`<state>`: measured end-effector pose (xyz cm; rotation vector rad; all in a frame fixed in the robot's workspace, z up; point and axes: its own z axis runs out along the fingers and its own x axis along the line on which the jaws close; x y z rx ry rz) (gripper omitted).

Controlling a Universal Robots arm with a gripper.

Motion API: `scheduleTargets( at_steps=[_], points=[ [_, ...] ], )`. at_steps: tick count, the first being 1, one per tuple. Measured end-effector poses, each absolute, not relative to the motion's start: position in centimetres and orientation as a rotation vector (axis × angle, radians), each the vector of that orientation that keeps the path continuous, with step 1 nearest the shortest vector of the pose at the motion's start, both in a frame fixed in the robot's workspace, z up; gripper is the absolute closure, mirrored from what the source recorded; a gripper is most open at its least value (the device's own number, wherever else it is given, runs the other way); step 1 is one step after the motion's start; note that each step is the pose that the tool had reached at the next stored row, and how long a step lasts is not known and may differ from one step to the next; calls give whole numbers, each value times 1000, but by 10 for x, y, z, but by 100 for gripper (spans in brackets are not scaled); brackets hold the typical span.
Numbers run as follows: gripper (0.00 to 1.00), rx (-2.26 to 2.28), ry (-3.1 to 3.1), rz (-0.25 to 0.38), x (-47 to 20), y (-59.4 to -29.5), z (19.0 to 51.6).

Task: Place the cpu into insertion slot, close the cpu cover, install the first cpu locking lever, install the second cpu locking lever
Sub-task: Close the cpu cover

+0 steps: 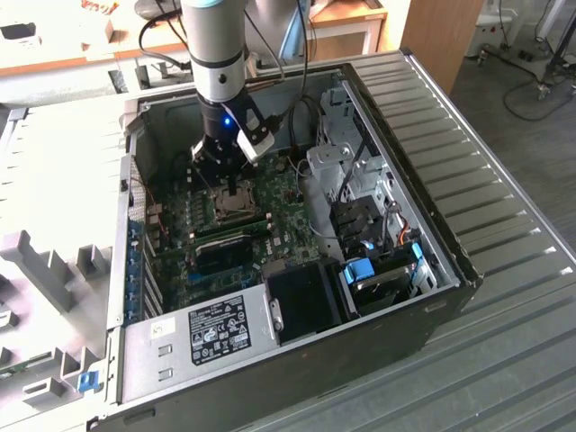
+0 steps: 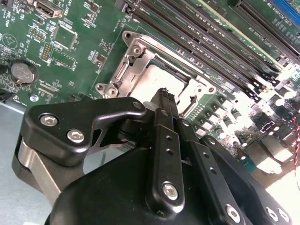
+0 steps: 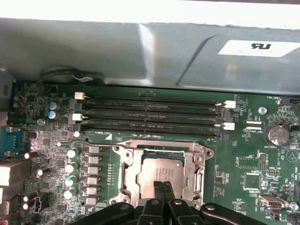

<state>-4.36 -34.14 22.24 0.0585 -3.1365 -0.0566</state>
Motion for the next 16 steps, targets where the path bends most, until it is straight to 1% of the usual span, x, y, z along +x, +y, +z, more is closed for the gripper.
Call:
scheduleTargets(
  at_steps=[16],
  points=[
    [89,58,-3137,-57,-43,-344,223]
  ],
)
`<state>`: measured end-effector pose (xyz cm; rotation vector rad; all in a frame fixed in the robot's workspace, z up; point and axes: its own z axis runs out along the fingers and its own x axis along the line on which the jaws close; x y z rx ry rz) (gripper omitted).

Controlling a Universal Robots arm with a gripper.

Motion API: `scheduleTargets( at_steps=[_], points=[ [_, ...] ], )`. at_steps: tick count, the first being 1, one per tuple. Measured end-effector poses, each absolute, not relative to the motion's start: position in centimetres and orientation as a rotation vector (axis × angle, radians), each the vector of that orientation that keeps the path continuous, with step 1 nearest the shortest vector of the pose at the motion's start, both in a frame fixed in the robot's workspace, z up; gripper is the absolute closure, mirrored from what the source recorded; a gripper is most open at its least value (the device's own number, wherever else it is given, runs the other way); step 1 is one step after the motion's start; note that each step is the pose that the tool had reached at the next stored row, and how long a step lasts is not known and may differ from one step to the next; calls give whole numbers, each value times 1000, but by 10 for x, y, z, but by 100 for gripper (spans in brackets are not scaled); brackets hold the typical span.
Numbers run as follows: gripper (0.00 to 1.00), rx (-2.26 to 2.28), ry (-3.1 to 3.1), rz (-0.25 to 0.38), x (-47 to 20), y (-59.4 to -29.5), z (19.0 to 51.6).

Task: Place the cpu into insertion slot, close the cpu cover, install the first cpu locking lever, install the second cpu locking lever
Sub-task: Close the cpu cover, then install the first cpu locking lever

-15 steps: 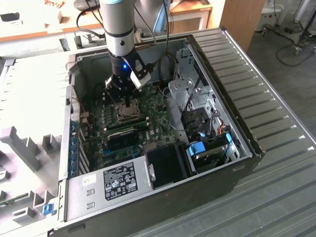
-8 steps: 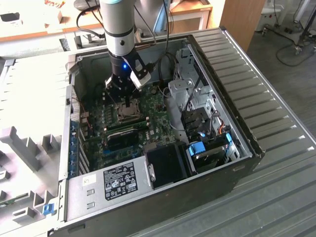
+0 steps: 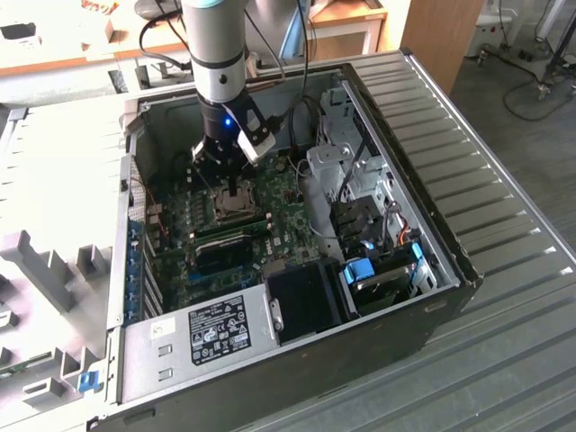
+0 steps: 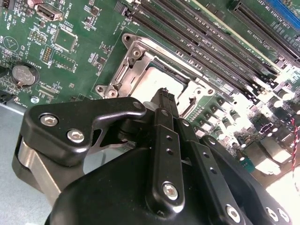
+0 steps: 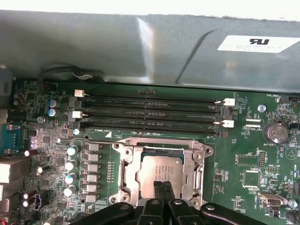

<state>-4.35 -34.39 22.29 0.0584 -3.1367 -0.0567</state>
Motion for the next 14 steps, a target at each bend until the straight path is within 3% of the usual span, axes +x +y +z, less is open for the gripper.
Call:
scheduleTargets(
  at_steps=[14],
  points=[
    [89,58,-3137,-57,-44,-345,225]
  ],
)
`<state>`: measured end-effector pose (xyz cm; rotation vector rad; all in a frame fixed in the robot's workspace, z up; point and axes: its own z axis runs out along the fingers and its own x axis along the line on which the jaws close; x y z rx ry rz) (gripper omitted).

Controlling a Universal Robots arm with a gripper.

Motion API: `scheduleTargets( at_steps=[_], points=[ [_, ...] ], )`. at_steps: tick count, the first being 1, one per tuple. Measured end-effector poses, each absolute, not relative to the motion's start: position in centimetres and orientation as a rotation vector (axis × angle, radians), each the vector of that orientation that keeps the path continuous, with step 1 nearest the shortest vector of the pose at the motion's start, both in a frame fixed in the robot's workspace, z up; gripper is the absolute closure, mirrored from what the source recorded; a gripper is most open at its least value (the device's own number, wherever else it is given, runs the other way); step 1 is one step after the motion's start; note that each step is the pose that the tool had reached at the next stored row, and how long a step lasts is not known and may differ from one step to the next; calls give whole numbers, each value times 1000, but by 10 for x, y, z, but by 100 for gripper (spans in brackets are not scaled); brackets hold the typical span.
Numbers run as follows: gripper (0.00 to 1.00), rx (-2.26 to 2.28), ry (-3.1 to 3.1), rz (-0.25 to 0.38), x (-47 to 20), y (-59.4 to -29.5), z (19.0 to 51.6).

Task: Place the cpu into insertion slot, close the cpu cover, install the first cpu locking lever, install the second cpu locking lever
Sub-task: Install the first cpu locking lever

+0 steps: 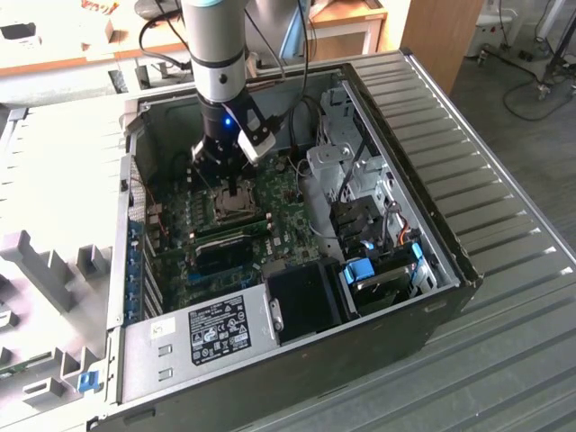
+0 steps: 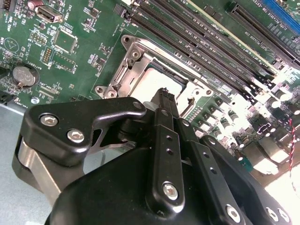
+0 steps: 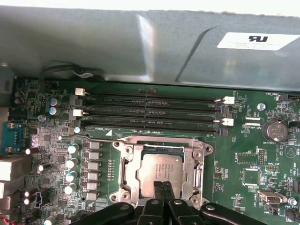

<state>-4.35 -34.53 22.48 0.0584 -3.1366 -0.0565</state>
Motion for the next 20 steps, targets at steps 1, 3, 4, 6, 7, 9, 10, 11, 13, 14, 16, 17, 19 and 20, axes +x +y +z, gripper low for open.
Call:
scheduleTargets(
  at_steps=[1,3,4,6,7,9,10,11,13,14,16,17,19,20],
  points=[
    [89,58,-3137,-57,-44,-345,226],
    [89,58,-3137,-56,-44,-345,228],
    [89,58,-3137,-57,-44,-345,228],
    [89,58,-3137,-58,-43,-345,228],
    [89,59,-3137,-60,-43,-345,228],
    [89,59,-3136,-71,-43,-345,228],
    [89,59,-3136,-82,-43,-345,228],
    [89,58,-3136,-93,-44,-345,228],
    [89,58,-3136,-96,-44,-345,228],
    [89,58,-3136,-96,-44,-345,228],
    [89,59,-3139,-101,-46,-345,228],
    [89,59,-3141,-103,-47,-345,228],
    [89,59,-3147,-105,-51,-345,228],
    [89,59,-3149,-105,-53,-345,228]
  ],
)
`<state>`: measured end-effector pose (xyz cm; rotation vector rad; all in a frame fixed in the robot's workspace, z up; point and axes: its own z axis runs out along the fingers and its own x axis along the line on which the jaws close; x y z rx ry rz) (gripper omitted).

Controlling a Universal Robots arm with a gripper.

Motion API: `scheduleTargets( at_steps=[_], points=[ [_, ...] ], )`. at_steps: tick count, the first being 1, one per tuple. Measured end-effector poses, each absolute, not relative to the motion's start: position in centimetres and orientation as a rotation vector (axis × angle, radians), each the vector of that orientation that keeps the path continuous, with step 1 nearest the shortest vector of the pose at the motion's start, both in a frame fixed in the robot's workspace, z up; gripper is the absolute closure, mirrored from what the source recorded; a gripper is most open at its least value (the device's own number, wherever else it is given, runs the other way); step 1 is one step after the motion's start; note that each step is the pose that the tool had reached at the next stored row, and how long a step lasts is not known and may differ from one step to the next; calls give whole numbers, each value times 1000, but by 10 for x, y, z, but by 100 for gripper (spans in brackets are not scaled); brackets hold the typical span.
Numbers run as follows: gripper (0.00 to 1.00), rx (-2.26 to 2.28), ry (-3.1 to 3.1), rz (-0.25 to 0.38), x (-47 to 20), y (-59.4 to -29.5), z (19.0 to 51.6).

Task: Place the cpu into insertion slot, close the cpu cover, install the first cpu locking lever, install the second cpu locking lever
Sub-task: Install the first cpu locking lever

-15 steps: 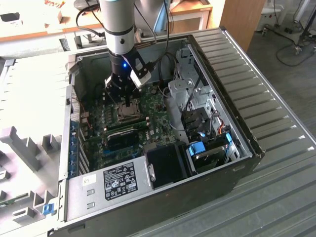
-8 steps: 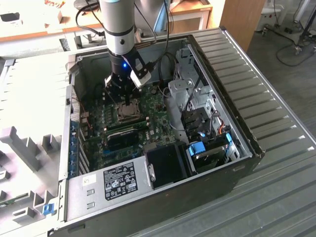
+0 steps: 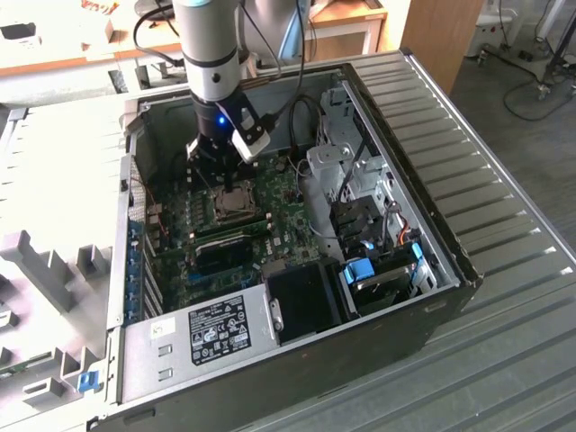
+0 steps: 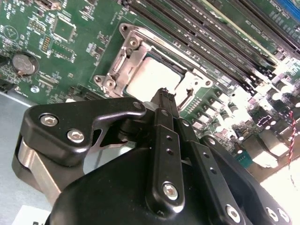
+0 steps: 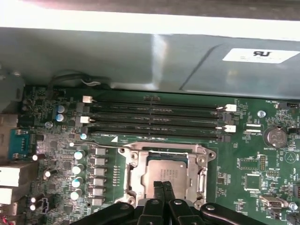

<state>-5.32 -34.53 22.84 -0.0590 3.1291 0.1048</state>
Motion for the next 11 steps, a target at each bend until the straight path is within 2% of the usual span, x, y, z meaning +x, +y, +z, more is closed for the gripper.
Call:
scheduleTargets(
  at_steps=[11],
  points=[
    [89,-60,3110,104,-70,-345,228]
  ],
)
